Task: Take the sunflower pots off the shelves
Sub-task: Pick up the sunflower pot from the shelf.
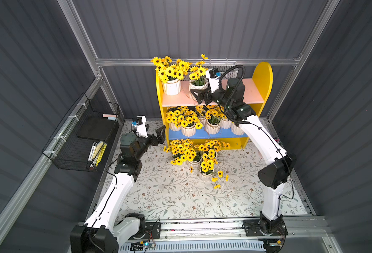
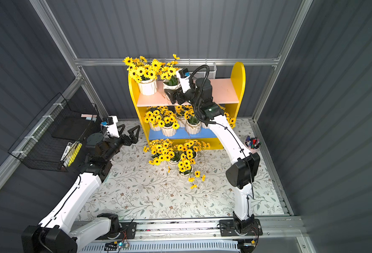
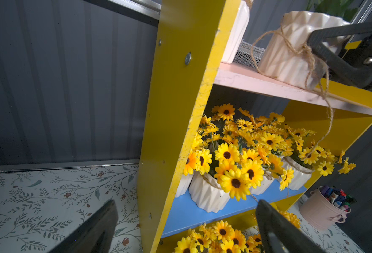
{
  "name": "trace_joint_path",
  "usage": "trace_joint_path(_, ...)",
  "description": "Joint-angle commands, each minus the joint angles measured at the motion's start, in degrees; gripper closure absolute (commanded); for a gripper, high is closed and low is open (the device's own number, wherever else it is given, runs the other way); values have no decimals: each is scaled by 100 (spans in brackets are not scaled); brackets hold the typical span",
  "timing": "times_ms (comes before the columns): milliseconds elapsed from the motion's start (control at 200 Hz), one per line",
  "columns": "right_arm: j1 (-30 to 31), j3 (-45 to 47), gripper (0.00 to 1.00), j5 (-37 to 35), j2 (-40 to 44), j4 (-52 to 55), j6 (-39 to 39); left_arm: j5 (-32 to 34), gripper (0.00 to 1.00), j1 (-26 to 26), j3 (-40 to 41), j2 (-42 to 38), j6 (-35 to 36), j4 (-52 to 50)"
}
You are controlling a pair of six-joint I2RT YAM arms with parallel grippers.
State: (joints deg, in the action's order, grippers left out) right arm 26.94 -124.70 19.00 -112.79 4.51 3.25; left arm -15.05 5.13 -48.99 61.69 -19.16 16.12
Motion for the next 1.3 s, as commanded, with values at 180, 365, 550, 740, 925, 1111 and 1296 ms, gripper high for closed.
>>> trace_joint_path(180, -101, -319, 1, 39, -12, -21, 79, -99, 1, -38, 66, -105, 125, 86)
trace_joint_path(365, -101, -1290, 1, 167, -548, 480, -42, -103, 1, -38, 79, -122, 138, 86)
trace_joint_path(550, -101, -1703, 1, 174, -841, 829, -70, -121, 1, -38, 87, -160, 149, 90)
trace_joint_path(740, -84, -1524, 1, 113, -817, 859, -17, -129, 0, -38, 88, -165, 151, 90)
trace_joint_path(925, -81, -1523, 5, 5, -798, 779, -26, -121, 0, -38, 75, -173, 158, 77)
trace_joint_path(1111, -83, -1549, 44, 142, -748, 837, -19, -120, 1, -38, 91, -175, 156, 87)
trace_joint_path(1296, -75, -1549, 92, 130, -679, 825, -8, -141, 0, -38, 87, -185, 164, 98)
